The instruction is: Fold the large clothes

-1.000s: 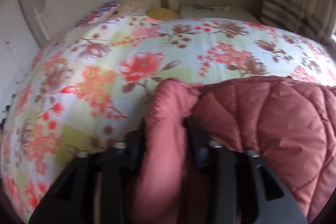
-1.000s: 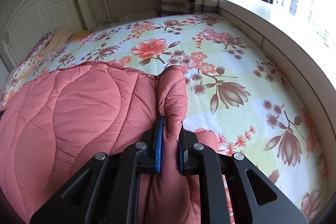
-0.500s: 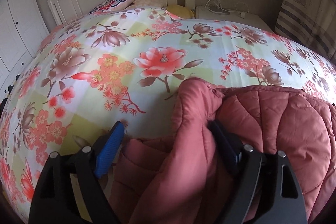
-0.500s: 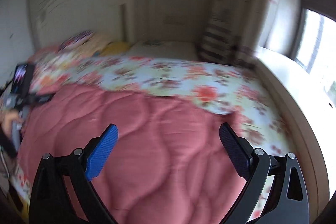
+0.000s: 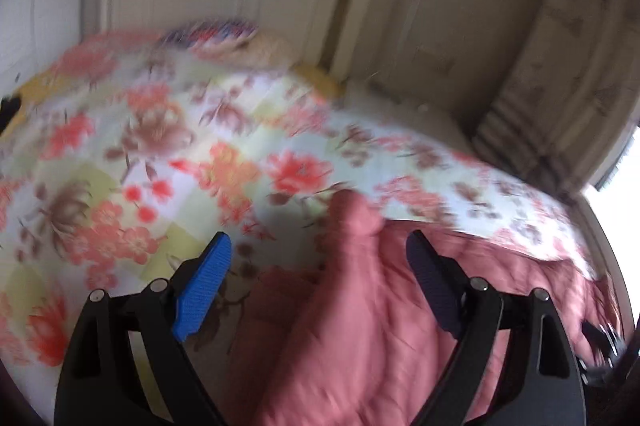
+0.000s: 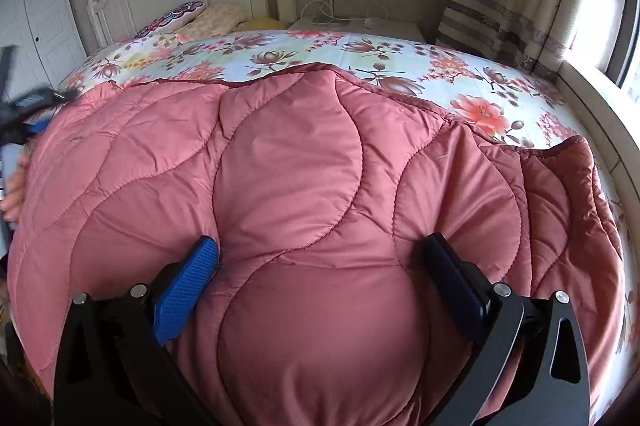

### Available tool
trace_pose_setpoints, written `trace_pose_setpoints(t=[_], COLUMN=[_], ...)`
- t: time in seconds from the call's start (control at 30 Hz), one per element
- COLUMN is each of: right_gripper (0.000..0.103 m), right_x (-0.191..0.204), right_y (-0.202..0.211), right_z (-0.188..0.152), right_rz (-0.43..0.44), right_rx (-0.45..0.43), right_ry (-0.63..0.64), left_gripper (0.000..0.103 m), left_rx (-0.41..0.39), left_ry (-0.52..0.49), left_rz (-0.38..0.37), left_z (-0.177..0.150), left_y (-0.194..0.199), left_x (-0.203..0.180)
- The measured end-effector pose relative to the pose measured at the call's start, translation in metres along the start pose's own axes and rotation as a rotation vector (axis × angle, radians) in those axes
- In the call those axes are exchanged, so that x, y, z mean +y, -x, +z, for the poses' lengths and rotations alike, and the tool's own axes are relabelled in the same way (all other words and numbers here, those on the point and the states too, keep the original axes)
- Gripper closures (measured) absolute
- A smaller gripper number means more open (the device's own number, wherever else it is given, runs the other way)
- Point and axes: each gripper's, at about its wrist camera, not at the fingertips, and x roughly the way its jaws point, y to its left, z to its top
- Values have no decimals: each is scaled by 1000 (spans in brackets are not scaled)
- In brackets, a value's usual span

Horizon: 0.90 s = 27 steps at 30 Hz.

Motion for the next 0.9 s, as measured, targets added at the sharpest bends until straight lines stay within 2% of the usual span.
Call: trace_pose_setpoints(t=[0.1, 0.2, 0.27, 0.3, 0.37, 0.43, 0.53, 0.6, 0.67, 0.7, 0.8, 0.9], right_gripper=[5, 5, 5, 5, 5, 5, 5, 5, 5, 5, 5, 5], right_x=[-2, -2, 1, 1, 1, 0, -1, -1, -1, -1, -1, -1], right_y=[1, 3, 1, 1, 1, 2, 3, 1, 2, 3, 3, 3], right_z=[-1, -2, -1, -2, -2, -3, -3, -4, -4, -5, -4, -4], right_rz=[1, -5, -10, -13, -13, -11, -11, -9, -6, -4, -4, -5], right_rx=[-2, -6, -7, -7, -8, -11, -13, -11, -13, -13, -13, -13], right_ry=[0, 0, 0, 0, -1, -5, -10, -10, -13, -14, -14, -15], left_gripper=[5, 4, 4, 4, 2, 2, 2, 2, 2, 2, 2, 3], left_rx=[-61, -37, -20, -3, 28, 20, 70, 35, 16, 37, 100, 119], left_ry=[-147, -301, -378, -427, -462, -453, -399, -360, -356, -340, -244, -213], left_rz=[-79, -109, -96, -68, -9, 18, 7, -17, 17, 34, -29, -50], left_z=[-34, -85, -114, -132, -157, -170, -158, -154, -152, -151, -142, -130], left_y=[56, 79, 79, 72, 54, 46, 49, 62, 67, 60, 41, 47], left_x=[-38, -85, -108, -122, -134, -133, -124, -114, -105, -95, -60, -55])
